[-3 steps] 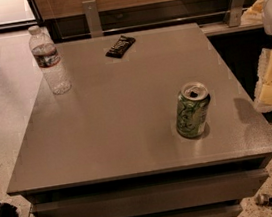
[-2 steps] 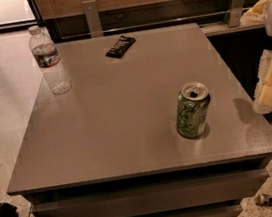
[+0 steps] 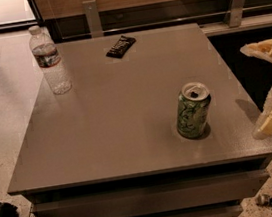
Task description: Move green can near rxbar chocolate
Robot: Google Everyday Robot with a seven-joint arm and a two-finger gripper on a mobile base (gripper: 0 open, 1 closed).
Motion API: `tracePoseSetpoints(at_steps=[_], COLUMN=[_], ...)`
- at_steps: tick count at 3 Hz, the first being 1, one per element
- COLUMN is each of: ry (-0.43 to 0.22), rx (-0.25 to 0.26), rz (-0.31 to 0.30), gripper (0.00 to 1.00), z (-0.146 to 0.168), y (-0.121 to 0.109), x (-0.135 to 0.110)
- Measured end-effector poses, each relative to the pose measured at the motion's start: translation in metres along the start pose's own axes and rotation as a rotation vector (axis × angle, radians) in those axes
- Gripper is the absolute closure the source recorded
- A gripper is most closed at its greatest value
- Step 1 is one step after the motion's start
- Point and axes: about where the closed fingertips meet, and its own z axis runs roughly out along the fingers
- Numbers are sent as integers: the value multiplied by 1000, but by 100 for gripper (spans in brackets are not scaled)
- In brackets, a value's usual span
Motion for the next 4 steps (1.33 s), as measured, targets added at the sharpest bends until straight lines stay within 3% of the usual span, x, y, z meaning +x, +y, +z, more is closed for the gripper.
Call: tracePoseSetpoints(at_steps=[1,3,4], ry=[-299,-744,-779], rx=[-8,-77,-97], rz=[-3,69,102], gripper=[0,0,0], z=[30,45,54], y=[15,12,5], x=[-2,-63,-78])
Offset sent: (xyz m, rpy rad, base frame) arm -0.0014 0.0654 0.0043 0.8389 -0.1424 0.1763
